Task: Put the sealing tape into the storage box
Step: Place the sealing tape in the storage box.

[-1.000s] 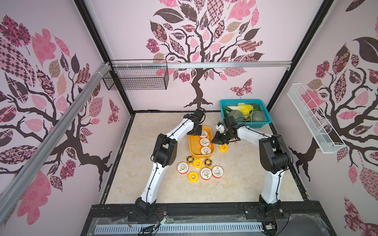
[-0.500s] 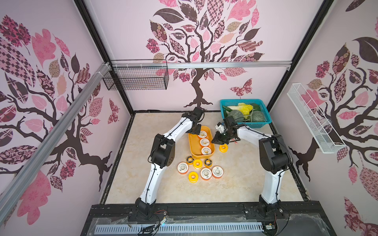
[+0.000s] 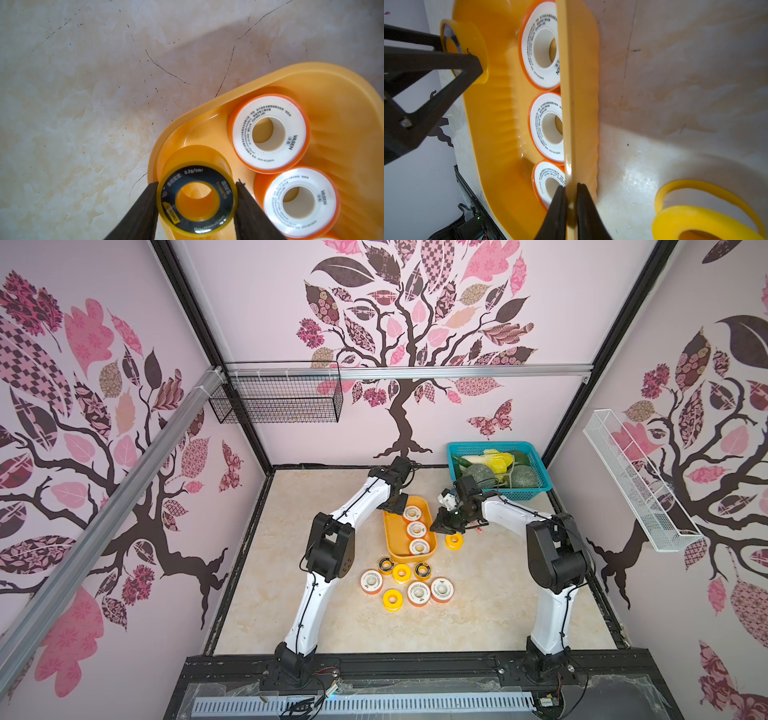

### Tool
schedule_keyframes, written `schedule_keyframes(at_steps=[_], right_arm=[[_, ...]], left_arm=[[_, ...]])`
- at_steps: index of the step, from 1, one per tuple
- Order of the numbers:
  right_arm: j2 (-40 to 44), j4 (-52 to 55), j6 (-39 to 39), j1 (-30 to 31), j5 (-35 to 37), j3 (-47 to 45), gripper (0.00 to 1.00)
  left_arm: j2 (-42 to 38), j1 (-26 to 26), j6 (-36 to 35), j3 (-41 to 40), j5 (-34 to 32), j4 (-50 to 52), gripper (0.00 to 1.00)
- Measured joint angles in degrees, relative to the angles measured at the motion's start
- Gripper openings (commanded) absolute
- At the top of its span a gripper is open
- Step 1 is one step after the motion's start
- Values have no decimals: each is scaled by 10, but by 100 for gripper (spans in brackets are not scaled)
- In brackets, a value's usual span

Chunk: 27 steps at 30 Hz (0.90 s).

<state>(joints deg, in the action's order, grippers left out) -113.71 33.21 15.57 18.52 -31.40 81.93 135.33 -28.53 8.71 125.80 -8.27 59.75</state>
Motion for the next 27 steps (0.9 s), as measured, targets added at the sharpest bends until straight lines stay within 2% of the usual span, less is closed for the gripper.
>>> schedule_keyframes(at_steps=[23, 27], right_arm=[[0, 0, -1, 0, 0, 0, 15], [0, 0, -1, 0, 0, 0, 15]], left_arm=[[40, -1, -7, 21, 17, 9, 55], [40, -1, -6, 21, 16, 9, 58]])
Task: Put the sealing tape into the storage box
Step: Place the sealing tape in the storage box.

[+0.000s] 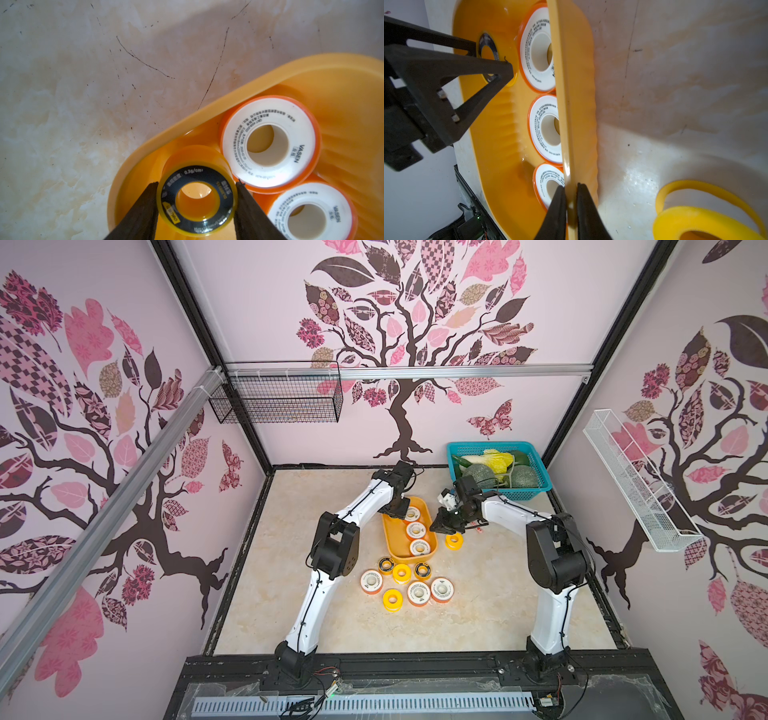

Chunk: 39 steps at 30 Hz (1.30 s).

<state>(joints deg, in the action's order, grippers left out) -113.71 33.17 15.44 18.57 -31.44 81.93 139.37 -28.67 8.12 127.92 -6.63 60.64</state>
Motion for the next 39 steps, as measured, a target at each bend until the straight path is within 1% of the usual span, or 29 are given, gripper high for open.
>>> schedule_keyframes(at_steps=[6, 13, 20, 25, 30, 32, 33, 36, 39], right_arm=[[0, 0, 0, 0, 0, 0, 15], [0, 0, 0, 0, 0, 0, 15], [0, 0, 0, 0, 0, 0, 15], [0, 1, 0, 0, 0, 0, 15], [0, 2, 6, 0, 1, 1, 23], [0, 2, 11, 0, 2, 1, 31], [0, 2, 12, 0, 3, 1, 33], [5, 2, 18, 0, 8, 1, 44], [25, 3, 16, 0, 20, 0, 49]], left_arm=[[0, -1, 3, 0, -1, -1, 67], [0, -2, 3, 0, -5, -2, 67], [0, -2, 2, 0, -15, -5, 65], [-16, -1, 3, -12, -17, -7, 64], [-67, -1, 7, -39, -6, -18, 65], [-100, 0, 11, -57, 4, -27, 65], [-119, 0, 14, -67, 9, -33, 65], [-176, 3, 26, -108, 25, -54, 65], [-244, 14, 43, -183, 54, -83, 65]])
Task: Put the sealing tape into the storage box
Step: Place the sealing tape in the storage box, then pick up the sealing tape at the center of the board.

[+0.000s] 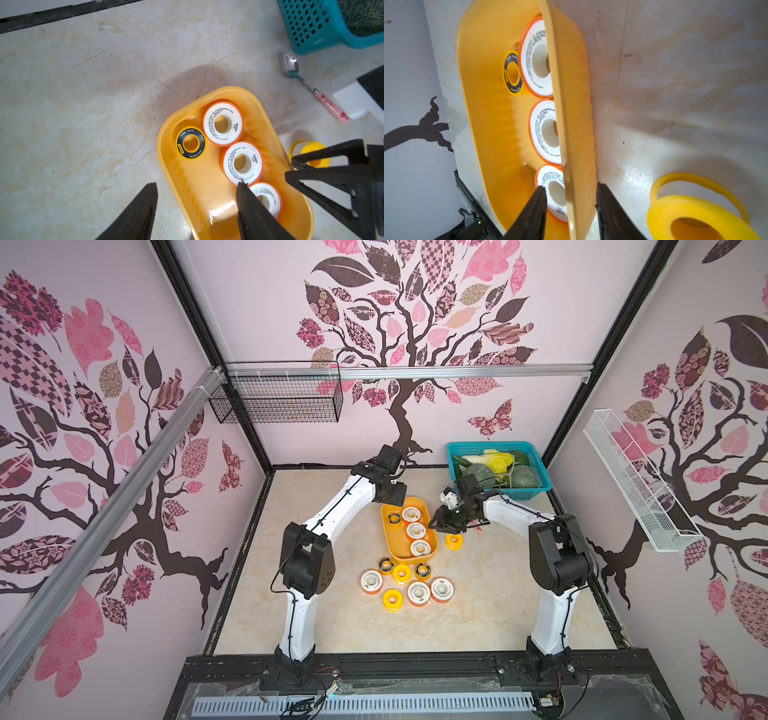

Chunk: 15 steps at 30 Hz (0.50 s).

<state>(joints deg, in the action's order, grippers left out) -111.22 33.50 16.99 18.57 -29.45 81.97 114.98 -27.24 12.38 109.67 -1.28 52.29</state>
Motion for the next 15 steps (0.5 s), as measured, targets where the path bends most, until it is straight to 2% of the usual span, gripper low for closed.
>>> schedule_keyframes(at_steps=[4, 8, 15], right_arm=[[54, 0, -12, 0, 20, -9, 50], [116, 2, -33, 0, 36, -41, 53], [208, 14, -77, 18, 72, -142, 58]], left_arm=[[-89, 46, 33, -130, 60, -44, 65], [-154, 98, 56, -234, 84, -63, 65], [-217, 98, 60, -323, 107, -70, 64]])
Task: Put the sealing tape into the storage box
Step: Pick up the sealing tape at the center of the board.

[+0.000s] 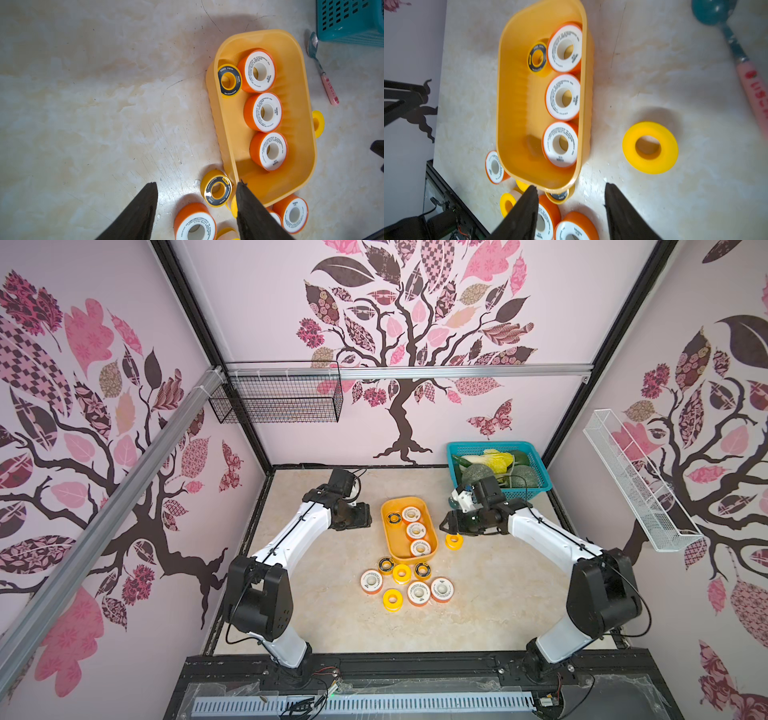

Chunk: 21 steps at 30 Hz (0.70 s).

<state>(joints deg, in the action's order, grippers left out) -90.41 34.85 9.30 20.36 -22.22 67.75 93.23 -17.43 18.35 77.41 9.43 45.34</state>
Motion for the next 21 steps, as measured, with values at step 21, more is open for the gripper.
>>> schedule_keyframes(at_steps=[21], right_arm=[[43, -59, -10, 199, 163, -119, 74]], left_arm=[[-5, -2, -6, -23, 8, -2, 64]])
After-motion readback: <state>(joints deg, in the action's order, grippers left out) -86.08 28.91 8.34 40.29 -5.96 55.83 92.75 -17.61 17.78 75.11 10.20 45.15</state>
